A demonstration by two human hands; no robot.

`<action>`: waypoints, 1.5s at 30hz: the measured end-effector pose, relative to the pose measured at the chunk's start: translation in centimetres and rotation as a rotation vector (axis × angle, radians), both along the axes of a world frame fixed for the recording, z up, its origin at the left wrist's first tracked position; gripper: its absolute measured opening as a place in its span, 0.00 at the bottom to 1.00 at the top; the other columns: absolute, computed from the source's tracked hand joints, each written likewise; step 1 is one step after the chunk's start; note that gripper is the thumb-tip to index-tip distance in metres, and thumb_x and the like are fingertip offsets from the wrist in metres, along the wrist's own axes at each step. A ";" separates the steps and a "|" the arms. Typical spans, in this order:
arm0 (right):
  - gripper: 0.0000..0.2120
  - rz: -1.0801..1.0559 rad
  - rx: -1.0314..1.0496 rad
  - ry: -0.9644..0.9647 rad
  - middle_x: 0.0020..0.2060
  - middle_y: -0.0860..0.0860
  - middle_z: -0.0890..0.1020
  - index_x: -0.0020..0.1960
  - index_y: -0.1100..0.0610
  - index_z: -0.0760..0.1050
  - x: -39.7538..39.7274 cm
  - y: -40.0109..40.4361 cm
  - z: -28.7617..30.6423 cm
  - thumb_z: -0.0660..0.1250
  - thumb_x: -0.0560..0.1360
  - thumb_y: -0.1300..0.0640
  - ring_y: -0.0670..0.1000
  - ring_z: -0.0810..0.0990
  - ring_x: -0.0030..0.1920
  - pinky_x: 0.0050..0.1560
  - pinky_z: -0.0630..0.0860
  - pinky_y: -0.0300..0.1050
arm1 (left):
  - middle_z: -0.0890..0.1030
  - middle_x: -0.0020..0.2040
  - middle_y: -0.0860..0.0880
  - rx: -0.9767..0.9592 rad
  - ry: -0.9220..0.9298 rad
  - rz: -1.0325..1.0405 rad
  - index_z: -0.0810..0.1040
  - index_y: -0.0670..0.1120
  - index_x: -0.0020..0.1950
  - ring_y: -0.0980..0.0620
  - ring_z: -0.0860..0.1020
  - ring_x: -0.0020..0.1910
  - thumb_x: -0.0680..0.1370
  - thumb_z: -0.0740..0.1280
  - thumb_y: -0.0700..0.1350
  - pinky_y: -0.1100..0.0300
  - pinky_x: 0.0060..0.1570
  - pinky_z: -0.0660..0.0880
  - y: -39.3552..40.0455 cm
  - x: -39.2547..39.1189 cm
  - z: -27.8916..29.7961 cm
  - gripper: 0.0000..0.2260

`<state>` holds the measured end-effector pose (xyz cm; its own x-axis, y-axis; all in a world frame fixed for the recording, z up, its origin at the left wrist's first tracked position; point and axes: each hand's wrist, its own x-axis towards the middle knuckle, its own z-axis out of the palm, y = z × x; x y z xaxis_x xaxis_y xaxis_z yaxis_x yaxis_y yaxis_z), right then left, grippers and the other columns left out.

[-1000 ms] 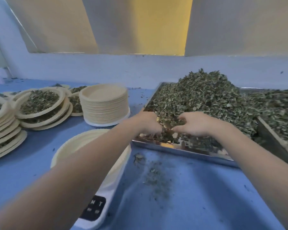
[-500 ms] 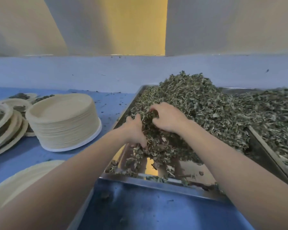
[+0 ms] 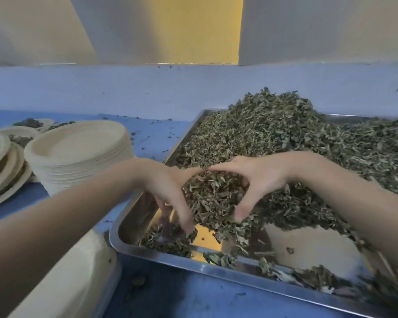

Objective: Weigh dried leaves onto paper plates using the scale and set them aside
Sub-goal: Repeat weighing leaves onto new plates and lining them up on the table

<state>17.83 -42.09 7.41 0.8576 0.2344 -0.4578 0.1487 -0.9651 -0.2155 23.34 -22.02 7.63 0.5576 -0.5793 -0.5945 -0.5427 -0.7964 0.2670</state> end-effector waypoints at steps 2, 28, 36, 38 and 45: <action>0.62 -0.008 -0.088 0.005 0.75 0.49 0.48 0.72 0.33 0.34 -0.5 1.1 -1.0 0.78 0.57 0.37 0.57 0.56 0.73 0.70 0.61 0.61 | 0.45 0.77 0.46 0.160 -0.061 -0.026 0.30 0.59 0.74 0.46 0.69 0.68 0.61 0.79 0.54 0.56 0.62 0.69 -0.5 -0.7 -0.5 0.62; 0.26 -0.132 0.396 -0.605 0.46 0.51 0.76 0.63 0.57 0.68 -6.0 16.4 7.3 0.74 0.68 0.58 0.44 0.74 0.36 0.25 0.69 0.34 | 0.82 0.41 0.41 -0.572 -0.403 0.282 0.73 0.42 0.48 0.52 0.81 0.30 0.69 0.70 0.36 0.59 0.41 0.81 10.1 -7.6 7.8 0.10; 0.20 -0.066 0.467 -0.421 0.43 0.52 0.77 0.56 0.57 0.69 -7.0 25.2 4.7 0.73 0.69 0.58 0.47 0.77 0.32 0.23 0.71 0.35 | 0.83 0.40 0.42 -0.497 -0.299 0.405 0.75 0.39 0.51 0.51 0.82 0.31 0.70 0.71 0.35 0.59 0.38 0.81 19.4 -11.0 5.6 0.11; 0.26 -0.034 0.375 -0.332 0.52 0.50 0.77 0.62 0.53 0.69 -7.2 25.5 4.4 0.75 0.68 0.56 0.45 0.78 0.37 0.24 0.73 0.35 | 0.82 0.46 0.43 -0.542 -0.210 0.443 0.74 0.42 0.56 0.51 0.82 0.32 0.69 0.74 0.36 0.60 0.36 0.81 20.7 -11.7 5.0 0.17; 0.32 -0.020 0.364 -0.173 0.52 0.41 0.77 0.68 0.40 0.68 -7.9 23.6 5.3 0.74 0.67 0.42 0.41 0.83 0.38 0.38 0.80 0.36 | 0.77 0.58 0.50 -0.716 -0.285 0.502 0.71 0.51 0.67 0.52 0.83 0.41 0.68 0.76 0.44 0.60 0.32 0.79 24.7 -11.9 3.9 0.29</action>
<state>9.95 -18.46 12.72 0.9206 0.3374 -0.1968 0.1948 -0.8333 -0.5173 11.41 2.64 11.55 0.9136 -0.4063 0.0113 -0.2988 -0.6523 0.6966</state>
